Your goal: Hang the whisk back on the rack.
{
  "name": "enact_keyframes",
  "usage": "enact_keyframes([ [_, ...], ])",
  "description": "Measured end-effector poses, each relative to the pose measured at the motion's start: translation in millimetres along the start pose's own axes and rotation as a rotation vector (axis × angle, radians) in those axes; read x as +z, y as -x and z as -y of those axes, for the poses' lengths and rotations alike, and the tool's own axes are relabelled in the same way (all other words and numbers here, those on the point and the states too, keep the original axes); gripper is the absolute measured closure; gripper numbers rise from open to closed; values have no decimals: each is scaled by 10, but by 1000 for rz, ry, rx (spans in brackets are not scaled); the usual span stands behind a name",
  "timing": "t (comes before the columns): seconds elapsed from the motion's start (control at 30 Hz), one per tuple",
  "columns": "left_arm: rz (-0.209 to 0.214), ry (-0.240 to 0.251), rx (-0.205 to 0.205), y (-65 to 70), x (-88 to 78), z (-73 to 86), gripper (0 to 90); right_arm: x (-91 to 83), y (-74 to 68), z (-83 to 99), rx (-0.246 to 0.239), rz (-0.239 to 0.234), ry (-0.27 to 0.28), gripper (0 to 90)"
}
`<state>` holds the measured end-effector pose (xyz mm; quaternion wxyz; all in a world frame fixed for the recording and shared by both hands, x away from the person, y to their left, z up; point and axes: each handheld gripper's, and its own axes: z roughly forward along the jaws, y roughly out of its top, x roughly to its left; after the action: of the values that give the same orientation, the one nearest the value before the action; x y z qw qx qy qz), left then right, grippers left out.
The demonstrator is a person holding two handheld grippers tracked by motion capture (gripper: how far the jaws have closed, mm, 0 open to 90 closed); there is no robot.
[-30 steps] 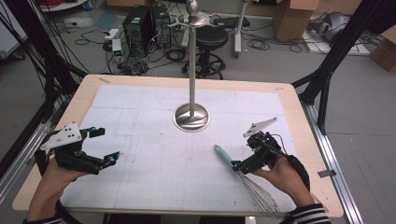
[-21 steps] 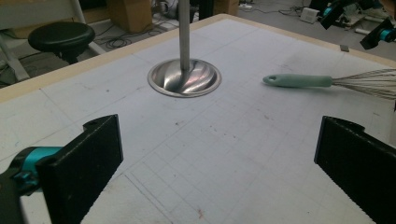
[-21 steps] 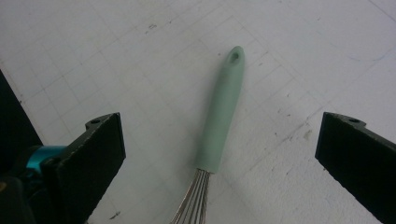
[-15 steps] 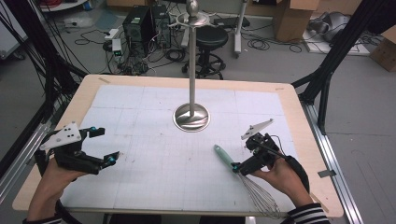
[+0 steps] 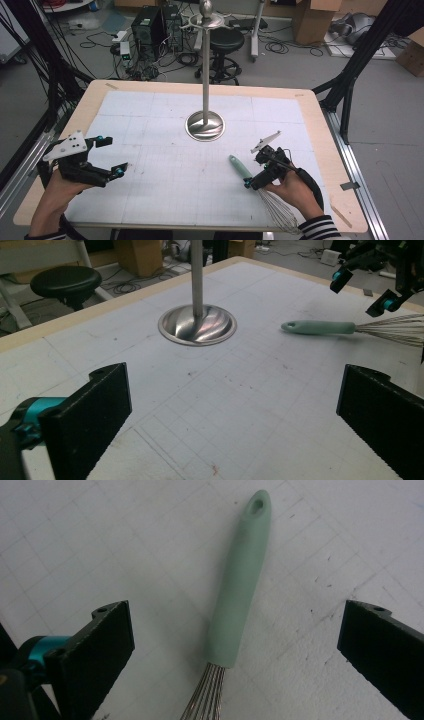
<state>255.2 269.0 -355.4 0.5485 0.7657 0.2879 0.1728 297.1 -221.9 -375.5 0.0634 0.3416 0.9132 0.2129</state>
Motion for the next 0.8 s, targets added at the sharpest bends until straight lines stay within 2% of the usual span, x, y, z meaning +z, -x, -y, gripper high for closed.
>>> enact_keyframes([
  [0.2, 2, 1, -2, -2, -6, 4, 17, 128, -8, -33, 11, 24, -42, 5],
  [0.4, 3, -1, -1, 4, 4, 5, 17, 188, 0, -50, 24, 7, -61, 6],
  [0.47, 3, -1, -2, 5, 5, 5, 17, 209, 2, -54, 26, 1, -75, 48],
  [0.67, 4, -2, 0, 6, 3, 5, 17, 281, 13, -49, 35, 12, -105, 53],
  [0.73, 4, -2, -2, 7, 5, 5, 17, 291, 14, -51, 36, 16, -116, 90],
  [0.77, 3, -3, -3, 7, 6, 6, 17, 296, 11, -56, 47, 14, -120, 218],
  [0.8, 4, -5, -2, 8, 7, 7, 17, 296, 11, -56, 47, 14, -120, 218],
])
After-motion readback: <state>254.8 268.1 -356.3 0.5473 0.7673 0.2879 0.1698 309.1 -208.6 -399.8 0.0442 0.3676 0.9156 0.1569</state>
